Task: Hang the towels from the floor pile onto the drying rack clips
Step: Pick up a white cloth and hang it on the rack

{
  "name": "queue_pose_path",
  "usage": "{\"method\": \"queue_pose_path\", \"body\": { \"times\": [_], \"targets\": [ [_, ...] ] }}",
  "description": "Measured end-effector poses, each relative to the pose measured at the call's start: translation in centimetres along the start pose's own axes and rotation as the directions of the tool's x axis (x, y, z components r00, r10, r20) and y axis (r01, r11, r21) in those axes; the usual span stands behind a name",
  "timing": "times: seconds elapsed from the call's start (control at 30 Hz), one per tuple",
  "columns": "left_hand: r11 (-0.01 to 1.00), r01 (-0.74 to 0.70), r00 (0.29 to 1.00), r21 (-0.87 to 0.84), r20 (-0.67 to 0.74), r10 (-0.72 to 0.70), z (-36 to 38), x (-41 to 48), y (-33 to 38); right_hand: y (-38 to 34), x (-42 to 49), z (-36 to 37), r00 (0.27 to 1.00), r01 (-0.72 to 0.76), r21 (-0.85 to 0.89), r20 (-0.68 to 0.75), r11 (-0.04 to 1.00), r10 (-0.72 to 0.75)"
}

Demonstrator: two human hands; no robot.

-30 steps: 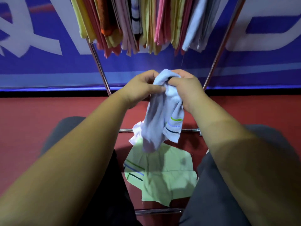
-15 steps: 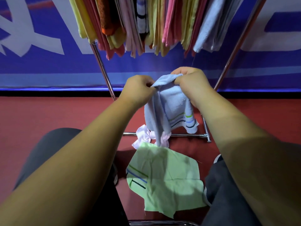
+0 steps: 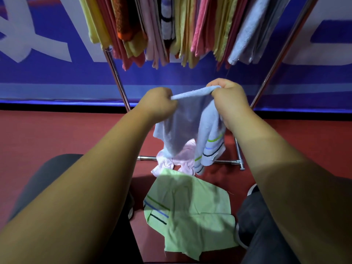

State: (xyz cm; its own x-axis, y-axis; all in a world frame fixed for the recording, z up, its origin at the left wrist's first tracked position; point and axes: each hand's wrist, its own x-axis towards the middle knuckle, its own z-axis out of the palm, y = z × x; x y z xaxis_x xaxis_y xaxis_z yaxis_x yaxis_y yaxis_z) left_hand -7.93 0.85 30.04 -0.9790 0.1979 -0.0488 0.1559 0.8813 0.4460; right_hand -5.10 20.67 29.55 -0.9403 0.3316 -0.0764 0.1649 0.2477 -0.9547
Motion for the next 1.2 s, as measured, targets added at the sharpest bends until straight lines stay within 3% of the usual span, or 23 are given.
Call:
{"method": "queue_pose_path", "body": {
  "times": [0.17, 0.3, 0.37, 0.43, 0.53, 0.6, 0.67, 0.77, 0.9, 1.0, 1.1, 1.2],
  "targets": [
    [0.948, -0.108, 0.991, -0.3, -0.102, 0.081, -0.8, -1.1, 0.9, -0.3, -1.3, 0.6, 0.95, -0.005, -0.29, 0.297, 0.957, 0.095],
    [0.949, -0.114, 0.993, -0.293, -0.052, 0.104, -0.5, -1.8, 1.3, 0.1, -3.2, 2.1, 0.9, 0.105, -0.371, 0.43, 0.923, 0.071],
    [0.957, -0.106, 0.994, -0.268, -0.054, 0.095, -0.8, -1.7, 0.9, -0.1, -3.0, 2.3, 0.929, 0.143, -0.407, 0.37, 0.902, 0.02],
    [0.968, -0.112, 0.994, -0.225, -0.011, 0.113, -1.7, -1.7, 0.3, 0.2, -2.0, 2.0, 0.975, 0.096, -0.381, 0.224, 0.92, -0.009],
    [0.99, -0.142, 0.973, 0.016, 0.188, 0.137, -2.6, -2.1, -0.7, 1.1, -0.1, 1.1, 0.999, -0.01, -0.244, 0.046, 0.97, 0.022],
    [0.974, -0.135, 0.965, 0.18, 0.249, 0.087, -2.4, -2.1, -1.7, 2.3, 1.7, 0.7, 0.993, -0.116, -0.114, -0.018, 0.987, 0.115],
    [0.976, -0.085, 0.972, 0.2, 0.233, 0.037, -2.1, -2.1, -2.3, 5.5, 5.3, 0.8, 0.975, -0.221, -0.068, -0.002, 0.973, 0.222],
    [0.997, -0.065, 0.985, -0.05, 0.156, 0.072, -1.9, -2.0, -2.0, 4.6, 3.3, 1.3, 0.942, -0.317, -0.146, 0.065, 0.937, 0.329],
    [0.952, -0.126, 0.98, -0.279, 0.111, 0.162, -1.4, -1.9, -0.8, 1.7, -1.8, 2.1, 0.918, -0.068, -0.328, 0.349, 0.942, 0.188],
    [0.96, -0.132, 0.982, -0.246, 0.1, 0.161, -0.9, -1.7, -0.7, 2.1, -1.7, 3.0, 0.9, 0.047, -0.351, 0.421, 0.935, 0.113],
    [0.982, -0.137, 0.988, -0.129, 0.047, 0.144, -1.1, -1.3, -0.8, 1.8, -0.6, 3.0, 0.948, 0.024, -0.418, 0.297, 0.908, 0.111],
    [0.98, -0.132, 0.987, 0.147, 0.116, 0.115, -1.5, -1.0, -1.4, 1.7, 0.1, 2.1, 0.983, -0.015, -0.484, 0.155, 0.875, 0.103]
  ]
}}
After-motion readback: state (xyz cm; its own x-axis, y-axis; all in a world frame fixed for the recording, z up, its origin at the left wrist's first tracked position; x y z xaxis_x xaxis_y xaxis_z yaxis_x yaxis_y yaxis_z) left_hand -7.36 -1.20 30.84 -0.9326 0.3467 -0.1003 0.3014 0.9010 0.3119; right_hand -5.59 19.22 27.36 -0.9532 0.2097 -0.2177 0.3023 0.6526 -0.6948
